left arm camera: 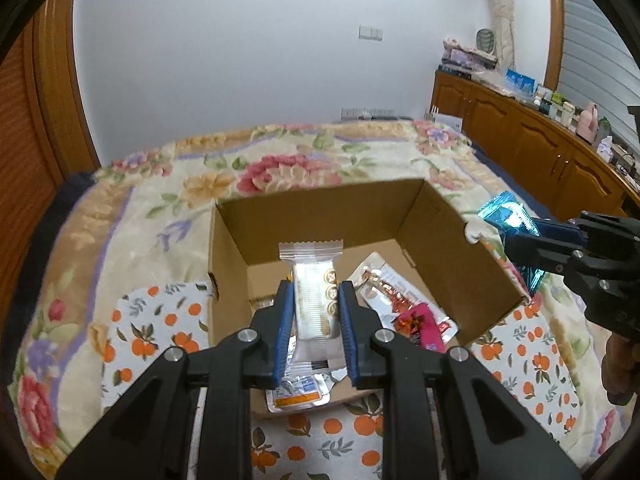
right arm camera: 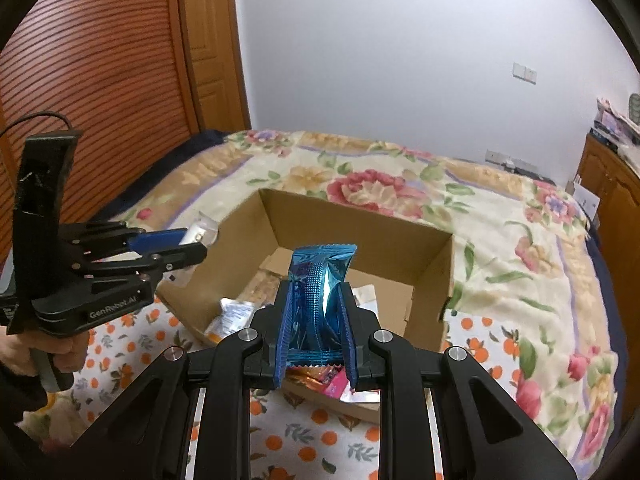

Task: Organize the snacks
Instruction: 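Lift the clear bag and blue candy and carry both over the box, then open both tools to drop the clear bag and blue candy into the box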

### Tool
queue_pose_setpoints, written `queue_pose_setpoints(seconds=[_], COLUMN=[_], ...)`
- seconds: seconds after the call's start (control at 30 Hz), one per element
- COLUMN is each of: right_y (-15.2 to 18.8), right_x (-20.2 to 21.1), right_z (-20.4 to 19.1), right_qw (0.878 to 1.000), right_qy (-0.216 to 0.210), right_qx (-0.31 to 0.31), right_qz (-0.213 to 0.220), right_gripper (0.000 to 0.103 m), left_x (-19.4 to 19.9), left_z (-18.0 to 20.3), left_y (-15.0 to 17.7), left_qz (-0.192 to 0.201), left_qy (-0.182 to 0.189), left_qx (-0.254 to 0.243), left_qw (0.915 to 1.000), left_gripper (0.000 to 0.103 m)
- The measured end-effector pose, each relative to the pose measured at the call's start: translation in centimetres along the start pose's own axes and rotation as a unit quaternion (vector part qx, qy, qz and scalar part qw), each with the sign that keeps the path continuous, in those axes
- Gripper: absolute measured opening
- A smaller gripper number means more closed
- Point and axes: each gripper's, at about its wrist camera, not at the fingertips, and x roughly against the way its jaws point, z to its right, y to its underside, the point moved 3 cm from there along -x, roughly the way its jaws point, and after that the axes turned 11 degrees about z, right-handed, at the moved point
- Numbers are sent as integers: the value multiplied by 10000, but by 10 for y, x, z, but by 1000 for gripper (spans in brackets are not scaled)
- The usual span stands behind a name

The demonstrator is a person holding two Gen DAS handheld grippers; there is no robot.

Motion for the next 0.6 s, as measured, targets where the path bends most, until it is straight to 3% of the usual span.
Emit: queue_pose_setpoints(seconds=[0.37,0.6], right_y=[44,58], right_x=[-79,-99], right_z=[13,18], right_qw=[9971,9944], right_qy=[56,94], right_qx=[-147,-225], right_qz=[-743,-1026], right_gripper=[20,20], left_x=[-51,-71], left_z=[5,-2], left_y=[31,55], left_qz=[-616,-1094], left_qy=[177,180], left_qx=[114,230], left_qw=[9979,9936], left_gripper=[20,20])
